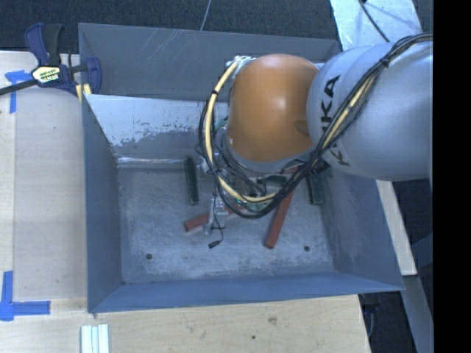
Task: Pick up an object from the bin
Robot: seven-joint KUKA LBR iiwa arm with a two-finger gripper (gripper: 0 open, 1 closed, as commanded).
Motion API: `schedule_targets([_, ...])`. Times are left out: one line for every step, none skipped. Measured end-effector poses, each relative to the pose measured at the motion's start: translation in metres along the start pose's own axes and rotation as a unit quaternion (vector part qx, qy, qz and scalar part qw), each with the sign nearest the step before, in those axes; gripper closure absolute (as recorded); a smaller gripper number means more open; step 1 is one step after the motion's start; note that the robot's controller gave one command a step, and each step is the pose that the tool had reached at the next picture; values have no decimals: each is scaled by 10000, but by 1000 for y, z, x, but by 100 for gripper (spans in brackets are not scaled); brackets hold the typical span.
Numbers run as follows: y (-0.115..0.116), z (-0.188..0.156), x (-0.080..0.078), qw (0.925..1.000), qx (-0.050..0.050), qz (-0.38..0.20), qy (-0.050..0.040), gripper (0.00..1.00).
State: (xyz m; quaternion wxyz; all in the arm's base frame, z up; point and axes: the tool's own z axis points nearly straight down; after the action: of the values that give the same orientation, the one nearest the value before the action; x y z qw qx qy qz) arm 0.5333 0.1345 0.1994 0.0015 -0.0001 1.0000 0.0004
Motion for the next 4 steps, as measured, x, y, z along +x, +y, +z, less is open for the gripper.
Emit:
schedule_targets([2, 46, -11, 9999, -7, -110, -39, 0])
schedule_targets([-28, 129, -21, 9974, -1, -720, -12, 0])
schedule_targets([2, 129, -58, 9955, -4, -946, -2, 100])
schedule_targets([2, 129, -58, 9955, -3, -946, -2, 100])
